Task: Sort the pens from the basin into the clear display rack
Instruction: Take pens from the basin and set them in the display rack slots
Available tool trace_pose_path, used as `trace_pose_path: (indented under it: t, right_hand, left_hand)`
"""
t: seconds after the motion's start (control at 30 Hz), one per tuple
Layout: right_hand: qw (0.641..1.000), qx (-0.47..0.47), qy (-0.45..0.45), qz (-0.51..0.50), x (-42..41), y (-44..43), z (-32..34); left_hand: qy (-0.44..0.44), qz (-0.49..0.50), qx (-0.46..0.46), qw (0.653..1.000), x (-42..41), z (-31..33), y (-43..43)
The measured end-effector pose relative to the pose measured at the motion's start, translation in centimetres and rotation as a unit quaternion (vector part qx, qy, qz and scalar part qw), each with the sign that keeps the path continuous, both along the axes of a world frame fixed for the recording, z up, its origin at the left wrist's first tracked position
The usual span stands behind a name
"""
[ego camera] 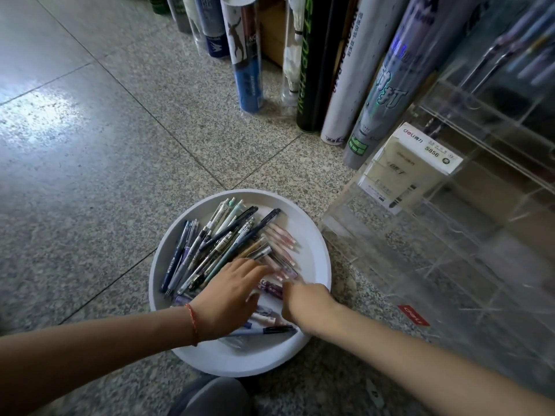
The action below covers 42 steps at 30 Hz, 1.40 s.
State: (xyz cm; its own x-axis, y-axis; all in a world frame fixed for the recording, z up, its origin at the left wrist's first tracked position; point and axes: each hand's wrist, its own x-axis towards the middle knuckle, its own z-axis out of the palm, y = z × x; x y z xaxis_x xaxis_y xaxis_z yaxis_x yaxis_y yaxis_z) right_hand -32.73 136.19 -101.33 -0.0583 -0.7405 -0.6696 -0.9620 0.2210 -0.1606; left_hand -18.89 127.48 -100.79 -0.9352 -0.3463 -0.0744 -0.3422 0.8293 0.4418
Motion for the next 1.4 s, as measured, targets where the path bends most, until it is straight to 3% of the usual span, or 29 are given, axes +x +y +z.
trace_pose_path:
  t: [0.07,0.1,0.2,0.23,0.33,0.43,0.57,0.63,0.77,0.9,1.07,1.13,1.27,1.3,1.4]
  right_hand:
    - [0.995,0.002,-0.101,-0.012,-1.2,-0.5,3.3]
    - [0.988,-0.003,-0.152,-0.025,-1.9,-0.6,5.0]
    - [0.973,-0.063,-0.209,-0.071,-5.0,-0.6,9.8]
    - [0.962,-0.094,-0.228,-0.117,-6.2,-0.3,11.2]
    - [0.858,-0.174,-0.384,-0.295,-9.0,0.5,14.4]
    - [0.762,-0.234,-0.457,-0.396,-10.2,1.2,15.5]
    - [0.699,-0.303,-0.485,-0.429,-11.7,1.7,17.4]
    - [0.666,-0.321,-0.513,-0.436,-12.6,2.1,18.5]
    - [0.613,-0.342,-0.542,-0.462,-13.2,2.9,19.5]
    - [0.614,-0.385,-0.508,-0.466,-12.9,3.0,20.1]
    - [0.621,-0.507,-0.403,-0.442,-14.3,2.7,22.6]
    - [0.614,-0.567,-0.351,-0.421,-15.4,2.7,24.3]
    - [0.577,-0.722,-0.216,-0.315,-17.7,3.5,28.3]
    - [0.582,-0.748,-0.161,-0.276,-18.2,3.7,28.6]
    - [0.641,-0.736,-0.005,-0.218,-19.4,3.4,26.7]
  left_hand:
    - [-0.015,-0.056,-0.028,0.998,-0.9,0.4,0.0]
    - [-0.025,-0.063,0.003,0.998,-1.5,0.9,0.2]
    - [-0.021,-0.039,0.133,0.990,-3.8,3.9,0.5]
    - [-0.031,-0.012,0.218,0.975,-4.6,5.1,0.7]
    - [-0.010,0.097,0.470,0.877,-6.7,8.3,1.6]
    - [0.023,0.124,0.553,0.823,-8.4,11.2,2.8]
    - [0.062,0.175,0.672,0.717,-10.3,14.0,3.1]
    - [0.082,0.183,0.696,0.690,-11.0,14.7,2.9]
    - [0.154,0.188,0.651,0.719,-12.8,15.4,2.5]
    - [0.210,0.178,0.580,0.767,-14.9,15.5,2.3]
    - [0.282,0.127,0.469,0.827,-18.3,17.2,1.9]
    - [0.315,0.106,0.451,0.829,-19.9,18.5,1.6]
    - [0.336,0.132,0.497,0.789,-22.4,20.0,0.4]
    - [0.325,0.141,0.499,0.791,-22.9,19.9,0.1]
    - [0.291,0.153,0.495,0.804,-23.9,18.9,-0.4]
